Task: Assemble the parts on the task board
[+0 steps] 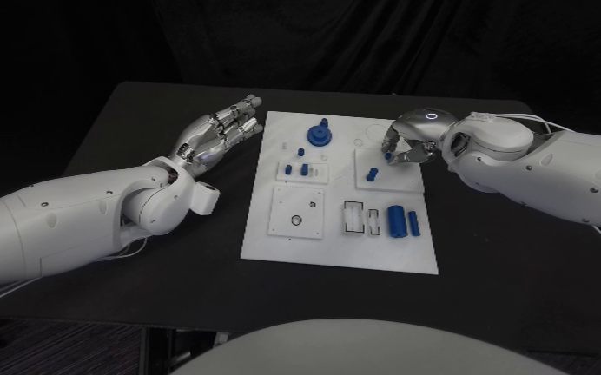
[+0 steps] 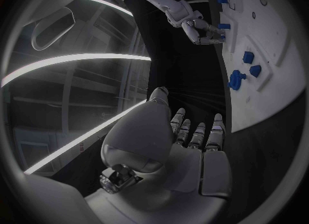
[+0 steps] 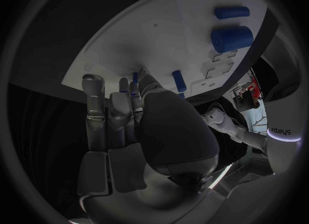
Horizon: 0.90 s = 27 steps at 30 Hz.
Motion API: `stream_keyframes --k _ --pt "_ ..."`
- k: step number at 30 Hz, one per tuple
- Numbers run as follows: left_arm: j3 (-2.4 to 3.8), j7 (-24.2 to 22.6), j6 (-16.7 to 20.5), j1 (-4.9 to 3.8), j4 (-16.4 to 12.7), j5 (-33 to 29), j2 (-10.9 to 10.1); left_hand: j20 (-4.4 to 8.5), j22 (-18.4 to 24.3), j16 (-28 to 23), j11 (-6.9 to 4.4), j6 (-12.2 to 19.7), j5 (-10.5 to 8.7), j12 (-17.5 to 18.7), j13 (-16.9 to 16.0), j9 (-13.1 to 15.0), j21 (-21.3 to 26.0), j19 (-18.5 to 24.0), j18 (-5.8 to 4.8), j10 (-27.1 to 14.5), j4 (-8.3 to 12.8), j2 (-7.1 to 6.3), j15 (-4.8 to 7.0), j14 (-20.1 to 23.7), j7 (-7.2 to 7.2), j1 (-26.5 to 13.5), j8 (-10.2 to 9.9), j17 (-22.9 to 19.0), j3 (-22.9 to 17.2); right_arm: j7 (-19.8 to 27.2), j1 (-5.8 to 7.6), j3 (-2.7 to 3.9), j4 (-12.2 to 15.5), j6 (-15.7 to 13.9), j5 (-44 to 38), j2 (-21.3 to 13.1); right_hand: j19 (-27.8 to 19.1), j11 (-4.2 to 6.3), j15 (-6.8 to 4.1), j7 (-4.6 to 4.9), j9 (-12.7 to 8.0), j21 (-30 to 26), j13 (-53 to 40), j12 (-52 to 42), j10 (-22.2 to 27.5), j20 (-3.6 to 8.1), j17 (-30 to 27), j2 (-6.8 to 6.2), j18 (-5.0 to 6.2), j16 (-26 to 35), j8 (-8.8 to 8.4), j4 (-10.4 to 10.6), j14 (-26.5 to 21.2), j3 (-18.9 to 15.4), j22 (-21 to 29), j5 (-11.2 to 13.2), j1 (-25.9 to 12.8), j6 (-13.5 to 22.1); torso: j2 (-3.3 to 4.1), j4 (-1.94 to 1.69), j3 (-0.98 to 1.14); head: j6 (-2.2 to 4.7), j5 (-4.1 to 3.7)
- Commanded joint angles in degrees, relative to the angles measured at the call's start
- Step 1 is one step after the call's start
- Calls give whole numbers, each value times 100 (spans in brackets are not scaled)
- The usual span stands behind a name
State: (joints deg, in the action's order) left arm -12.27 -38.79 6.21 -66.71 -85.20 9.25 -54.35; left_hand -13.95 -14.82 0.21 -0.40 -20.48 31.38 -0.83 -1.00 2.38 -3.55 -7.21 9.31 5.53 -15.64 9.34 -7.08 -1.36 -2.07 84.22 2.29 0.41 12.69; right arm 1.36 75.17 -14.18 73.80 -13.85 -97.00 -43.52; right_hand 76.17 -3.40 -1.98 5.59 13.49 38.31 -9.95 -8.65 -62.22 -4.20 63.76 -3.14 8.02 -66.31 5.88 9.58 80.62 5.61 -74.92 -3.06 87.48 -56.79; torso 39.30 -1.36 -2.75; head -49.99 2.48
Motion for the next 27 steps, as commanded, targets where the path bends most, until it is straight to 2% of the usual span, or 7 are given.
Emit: stream_keyframes --k 1,9,16,27 --pt "4 -645 -101 12 1 -3 10 -29 -15 39 28 -11 30 -25 -10 1 -43 -30 106 30 11 -11 -56 -14 10 56 13 6 -20 9 -19 4 -18 23 50 13 25 -11 4 43 -2 46 4 -8 -61 -1 16 70 -51 -37 -26 -6 41 73 -513 30 15 -23 -1 -2 -2 -1 4" --pt "4 -634 -123 17 16 -3 26 -56 -46 51 68 -79 51 -37 -23 10 -69 -77 107 99 24 3 -86 -44 -35 78 25 13 -34 26 -31 4 -65 158 246 66 51 -12 38 73 25 149 18 -11 -216 -17 64 180 -68 -88 40 -123 69 258 -530 30 146 -213 -2 -2 -3 -1 -9" --pt "4 -627 -135 21 23 -3 32 -71 -71 61 87 -93 62 -45 -31 11 -86 -109 107 141 33 9 -103 -66 -52 90 28 19 -41 41 -46 4 -113 185 277 90 52 -5 70 78 30 187 38 0 -332 -36 67 194 -75 -95 60 -185 72 349 -534 30 168 -313 -2 0 -3 -1 5" --pt "4 -617 -142 27 28 -3 36 -92 -89 70 105 -102 81 -51 -39 12 -105 -143 107 186 44 22 -125 -89 -66 107 29 24 -54 116 -52 4 -131 83 283 100 71 47 55 38 61 312 64 2 -574 -37 94 189 -79 -127 132 -262 91 452 -550 31 140 -547 -3 0 -6 -1 4"
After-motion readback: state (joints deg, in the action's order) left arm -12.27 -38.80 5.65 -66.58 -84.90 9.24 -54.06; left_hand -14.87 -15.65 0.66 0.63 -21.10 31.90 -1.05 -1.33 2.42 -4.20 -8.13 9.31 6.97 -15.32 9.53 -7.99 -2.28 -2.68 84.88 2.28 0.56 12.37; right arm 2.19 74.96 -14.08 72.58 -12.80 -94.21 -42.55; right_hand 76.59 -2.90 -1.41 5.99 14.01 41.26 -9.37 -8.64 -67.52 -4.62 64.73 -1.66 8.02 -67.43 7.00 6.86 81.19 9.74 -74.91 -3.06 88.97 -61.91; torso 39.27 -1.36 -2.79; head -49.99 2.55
